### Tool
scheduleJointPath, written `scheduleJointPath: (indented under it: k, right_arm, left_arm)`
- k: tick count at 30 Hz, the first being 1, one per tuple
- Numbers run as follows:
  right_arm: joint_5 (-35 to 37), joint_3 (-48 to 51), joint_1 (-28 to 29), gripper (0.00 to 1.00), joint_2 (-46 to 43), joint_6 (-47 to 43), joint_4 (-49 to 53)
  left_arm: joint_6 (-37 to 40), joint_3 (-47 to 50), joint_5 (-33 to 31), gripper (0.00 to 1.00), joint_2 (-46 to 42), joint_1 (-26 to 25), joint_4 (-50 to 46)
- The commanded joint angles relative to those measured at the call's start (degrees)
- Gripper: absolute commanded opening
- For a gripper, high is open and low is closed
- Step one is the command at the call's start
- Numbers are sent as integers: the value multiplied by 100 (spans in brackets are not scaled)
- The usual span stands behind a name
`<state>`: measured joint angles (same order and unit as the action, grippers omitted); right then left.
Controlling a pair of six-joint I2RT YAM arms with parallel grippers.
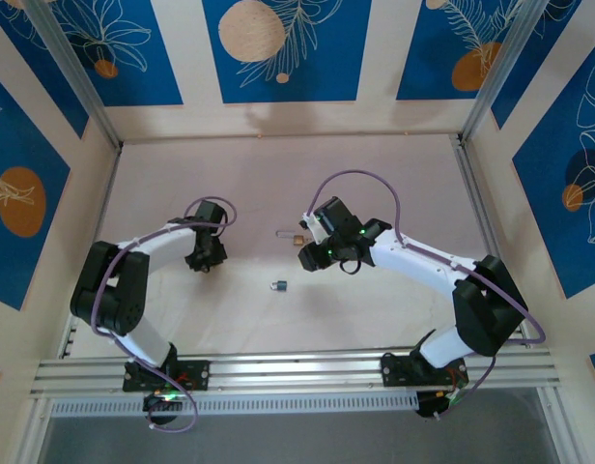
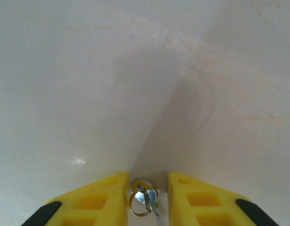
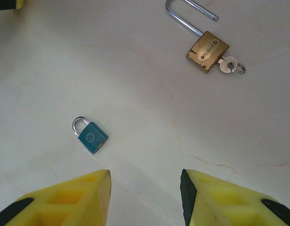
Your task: Unlock with the key
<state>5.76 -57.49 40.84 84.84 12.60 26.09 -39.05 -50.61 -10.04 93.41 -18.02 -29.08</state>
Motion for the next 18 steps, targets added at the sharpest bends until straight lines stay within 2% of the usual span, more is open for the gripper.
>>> scheduleJointPath:
  k: [1, 7, 18]
  right_arm:
    - [-40, 45, -23, 45, -142, 49, -43]
    - [-13, 45, -23, 45, -164, 55, -44]
    - [0, 45, -28, 45, -200, 67, -35]
  left_arm:
    - [-1, 175, -33, 20, 107, 44, -63]
    - [71, 137, -15, 13, -98, 26, -98]
    - [125, -45, 143, 12, -371, -81, -186]
